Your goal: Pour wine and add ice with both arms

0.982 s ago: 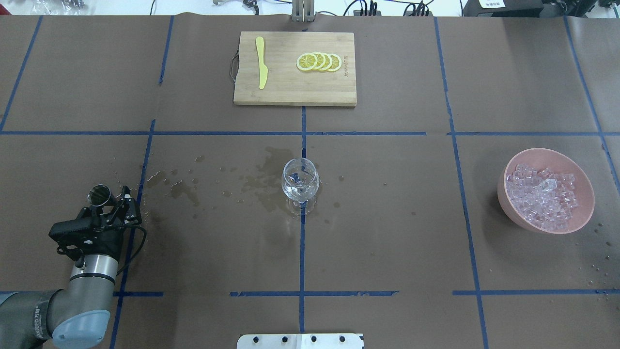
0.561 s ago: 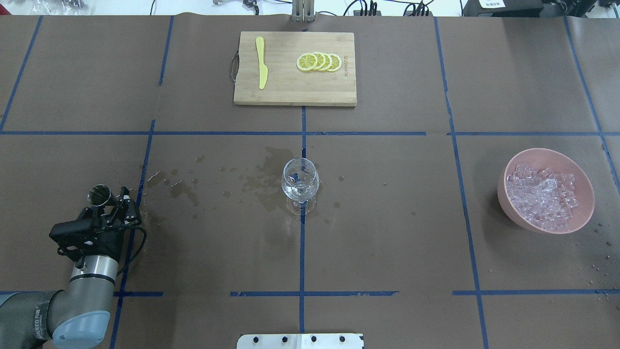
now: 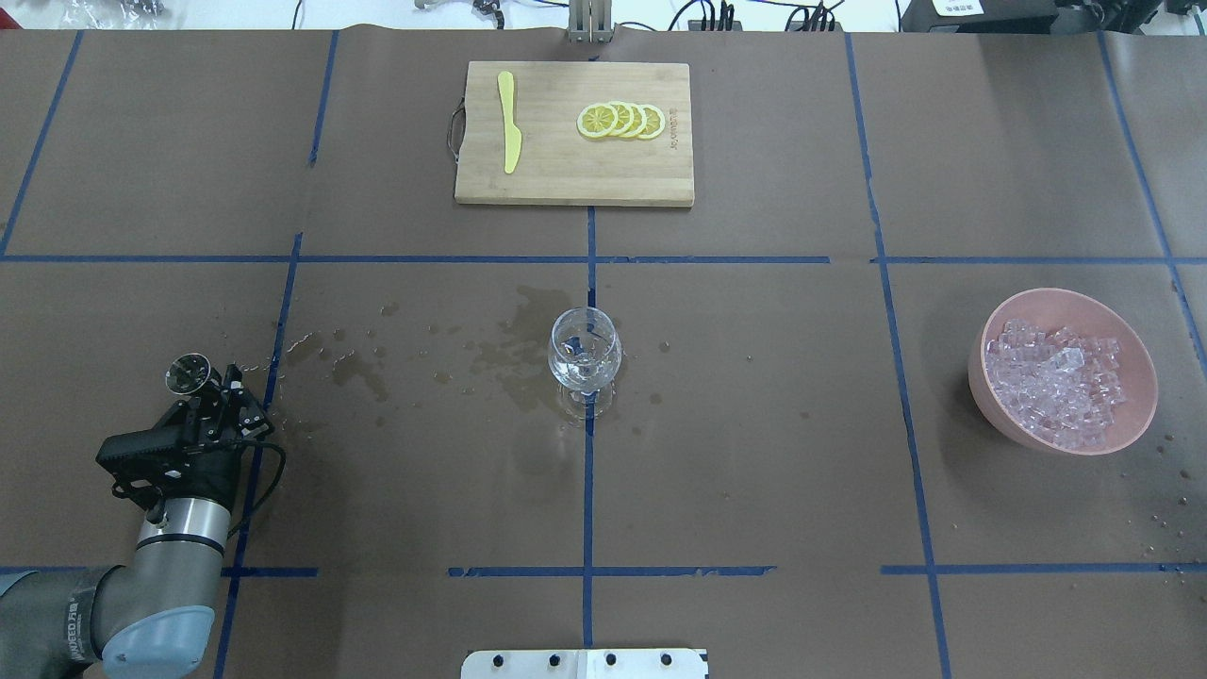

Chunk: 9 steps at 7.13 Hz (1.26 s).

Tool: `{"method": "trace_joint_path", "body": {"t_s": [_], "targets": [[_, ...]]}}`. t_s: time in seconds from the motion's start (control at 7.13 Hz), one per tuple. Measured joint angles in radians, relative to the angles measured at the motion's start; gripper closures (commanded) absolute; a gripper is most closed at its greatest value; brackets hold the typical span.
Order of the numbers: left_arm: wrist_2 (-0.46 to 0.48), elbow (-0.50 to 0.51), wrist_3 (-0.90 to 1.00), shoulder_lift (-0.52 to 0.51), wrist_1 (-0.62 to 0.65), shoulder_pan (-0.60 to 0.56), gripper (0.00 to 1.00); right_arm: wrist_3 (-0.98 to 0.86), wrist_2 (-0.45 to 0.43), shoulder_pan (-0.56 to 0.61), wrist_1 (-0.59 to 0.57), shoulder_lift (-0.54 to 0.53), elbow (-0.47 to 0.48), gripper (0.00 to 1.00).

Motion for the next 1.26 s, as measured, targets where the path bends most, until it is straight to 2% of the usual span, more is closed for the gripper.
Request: {"method": "trace_joint_path", "body": {"t_s": [0.42,0.98,1.26], "targets": [[0.002,-0.041,0.021,0.013,0.000,-0.004,1.00,0.003,0.009,0.000,0.002,0.001,0.001,0.00],[0.004,-0.150,0.079,0.035,-0.008,-0.008,1.00,0.069,0.015,-0.022,0.005,0.004,0.022,0.00],[0.000,-0.177,0.161,0.023,-0.064,-0.027,1.00,0.134,0.004,-0.067,0.007,0.003,0.059,0.00]]}}
